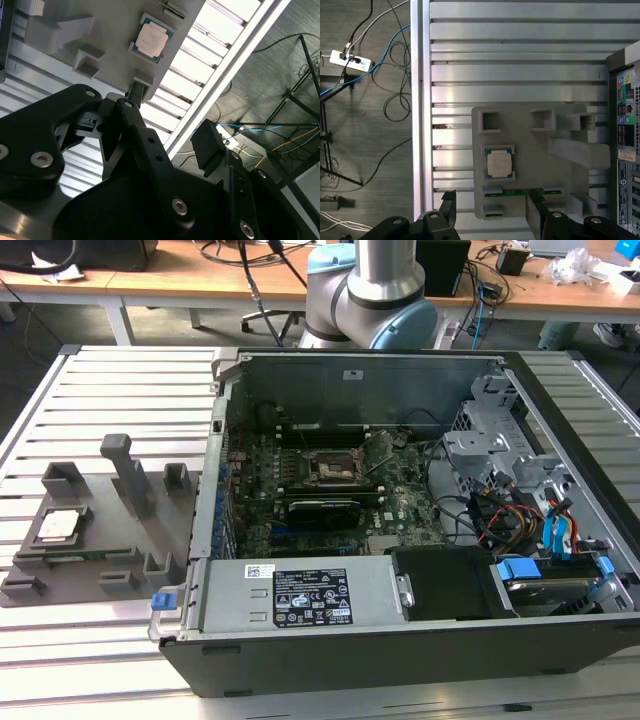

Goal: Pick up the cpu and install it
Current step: 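Pick up the cpu and move it towards the insertion slot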

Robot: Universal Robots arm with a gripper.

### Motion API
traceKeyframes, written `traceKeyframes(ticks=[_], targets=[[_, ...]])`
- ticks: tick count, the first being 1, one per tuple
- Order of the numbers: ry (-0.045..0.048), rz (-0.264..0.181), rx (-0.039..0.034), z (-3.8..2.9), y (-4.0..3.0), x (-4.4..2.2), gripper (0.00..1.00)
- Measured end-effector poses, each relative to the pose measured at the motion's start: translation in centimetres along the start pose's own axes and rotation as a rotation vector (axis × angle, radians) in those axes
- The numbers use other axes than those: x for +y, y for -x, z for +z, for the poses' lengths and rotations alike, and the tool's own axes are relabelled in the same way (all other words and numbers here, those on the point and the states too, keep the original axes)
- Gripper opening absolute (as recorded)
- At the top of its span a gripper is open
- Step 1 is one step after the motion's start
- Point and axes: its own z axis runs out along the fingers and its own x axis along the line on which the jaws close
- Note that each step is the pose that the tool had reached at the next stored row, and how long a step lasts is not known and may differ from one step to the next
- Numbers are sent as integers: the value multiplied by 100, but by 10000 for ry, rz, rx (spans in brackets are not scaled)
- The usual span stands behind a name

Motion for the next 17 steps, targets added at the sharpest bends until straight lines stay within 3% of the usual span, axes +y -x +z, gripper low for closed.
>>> traceKeyframes(ticks=[17], targets=[[-5,0,0,60,-2,0,66]])
